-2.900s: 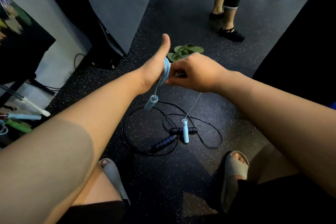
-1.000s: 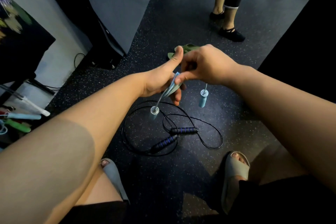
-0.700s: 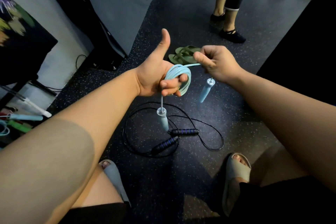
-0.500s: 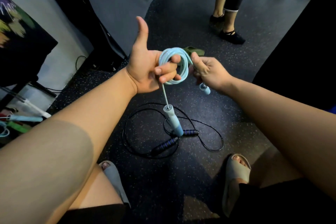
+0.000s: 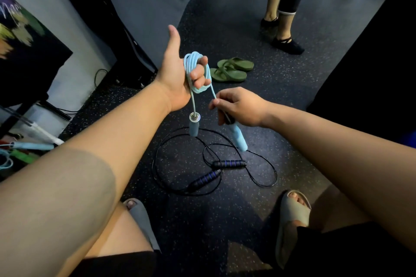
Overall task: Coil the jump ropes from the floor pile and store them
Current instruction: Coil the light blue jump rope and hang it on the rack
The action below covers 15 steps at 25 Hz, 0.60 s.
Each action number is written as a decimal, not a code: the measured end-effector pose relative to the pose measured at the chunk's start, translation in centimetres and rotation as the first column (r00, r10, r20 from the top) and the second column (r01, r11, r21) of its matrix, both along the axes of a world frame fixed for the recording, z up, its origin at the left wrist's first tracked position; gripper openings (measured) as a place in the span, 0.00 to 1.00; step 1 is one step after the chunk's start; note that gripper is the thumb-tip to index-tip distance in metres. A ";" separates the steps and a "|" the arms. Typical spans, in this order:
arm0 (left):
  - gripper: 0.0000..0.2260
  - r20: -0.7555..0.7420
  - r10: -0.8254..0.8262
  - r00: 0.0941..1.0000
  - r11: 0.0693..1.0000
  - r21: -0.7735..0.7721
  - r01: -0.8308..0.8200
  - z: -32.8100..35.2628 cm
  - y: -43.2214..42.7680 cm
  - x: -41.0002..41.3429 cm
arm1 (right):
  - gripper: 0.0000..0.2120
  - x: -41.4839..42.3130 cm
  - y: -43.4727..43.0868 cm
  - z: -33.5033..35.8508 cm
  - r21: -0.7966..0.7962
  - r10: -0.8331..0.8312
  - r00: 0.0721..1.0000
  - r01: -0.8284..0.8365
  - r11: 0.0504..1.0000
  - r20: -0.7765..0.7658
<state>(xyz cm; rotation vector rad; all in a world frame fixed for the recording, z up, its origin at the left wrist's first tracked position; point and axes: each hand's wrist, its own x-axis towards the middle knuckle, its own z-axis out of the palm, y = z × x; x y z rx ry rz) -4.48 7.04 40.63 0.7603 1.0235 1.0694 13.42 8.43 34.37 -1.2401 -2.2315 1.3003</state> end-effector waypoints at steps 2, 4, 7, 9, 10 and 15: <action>0.39 -0.123 -0.070 0.990 0.997 -0.021 0.068 0.1 0.1 -0.2 | 0.17 0.0 -0.3 -0.2 -0.122 -0.076 0.994 0.066 0.990 -0.084; 0.39 -0.188 -0.157 0.969 0.988 -0.027 0.155 0.2 0.0 -0.5 | 0.23 0.1 -0.5 0.2 -0.183 -0.155 0.957 0.112 0.977 -0.243; 0.39 -0.245 -0.200 0.949 0.979 -0.026 0.200 0.5 -0.4 -1.0 | 0.13 -1.0 -0.8 1.9 -0.237 -0.176 0.855 0.064 0.969 -0.487; 0.38 -0.272 -0.108 0.956 0.994 -0.018 0.107 0.8 -0.9 -1.7 | 0.12 -2.7 -0.9 2.8 -0.270 -0.197 0.812 0.050 0.961 -0.549; 0.38 -0.284 -0.028 0.958 1.000 -0.005 0.028 1.1 -1.1 -2.2 | 0.12 -3.5 -0.9 2.9 -0.260 -0.191 0.804 0.048 0.964 -0.563; 0.31 -0.417 0.319 0.851 0.948 0.146 -0.283 2.0 -2.6 -7.0 | 0.12 -9.0 -0.5 3.4 -0.136 -0.072 0.826 -0.006 0.991 -0.559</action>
